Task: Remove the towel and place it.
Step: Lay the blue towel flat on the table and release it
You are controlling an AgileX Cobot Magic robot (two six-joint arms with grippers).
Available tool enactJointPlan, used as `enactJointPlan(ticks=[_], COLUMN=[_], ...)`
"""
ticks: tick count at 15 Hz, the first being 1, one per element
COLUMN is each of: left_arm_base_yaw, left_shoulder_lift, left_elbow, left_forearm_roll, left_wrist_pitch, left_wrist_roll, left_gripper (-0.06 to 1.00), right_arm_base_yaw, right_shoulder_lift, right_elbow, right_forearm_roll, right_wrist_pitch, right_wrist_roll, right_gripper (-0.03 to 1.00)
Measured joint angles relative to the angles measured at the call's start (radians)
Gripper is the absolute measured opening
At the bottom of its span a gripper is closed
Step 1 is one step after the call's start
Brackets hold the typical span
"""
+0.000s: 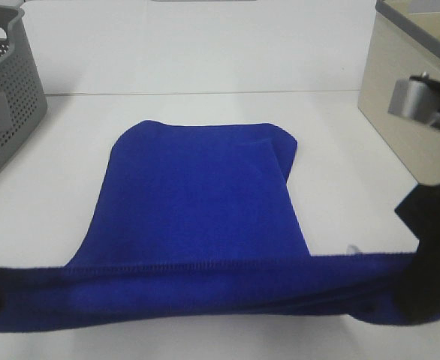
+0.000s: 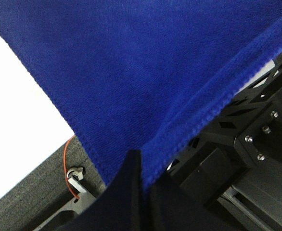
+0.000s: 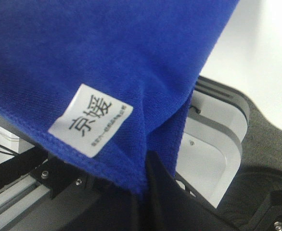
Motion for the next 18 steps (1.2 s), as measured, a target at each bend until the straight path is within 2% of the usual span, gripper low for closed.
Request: enactJointPlan(ticks=[4,9,18], left_arm_base_yaw=[0.0,0.0,0.0], left_shoulder_lift=[-0.001,0.002,0.376], left_elbow=[0.139,0.205,0.198], left_forearm_roll=[-0.055,-0.099,-0.129], left_wrist_pitch=[-0.01,-0.012,-0.033], left_wrist_roll=[0.0,0.01,0.094], left_gripper=[0.0,0.0,0.0], right_arm_base_yaw=[0.0,0.0,0.0], right_shoulder_lift=[0.059,0.176,0.43], right_elbow=[0.112,0.165,0.167], right_forearm_roll=[0.041,0.077,0.075], right_wrist_pitch=[-0.001,-0.003,-0.044], right_wrist_roll=[-0.017,-0.079,-0.162], right_gripper=[0.02,0.02,0.02])
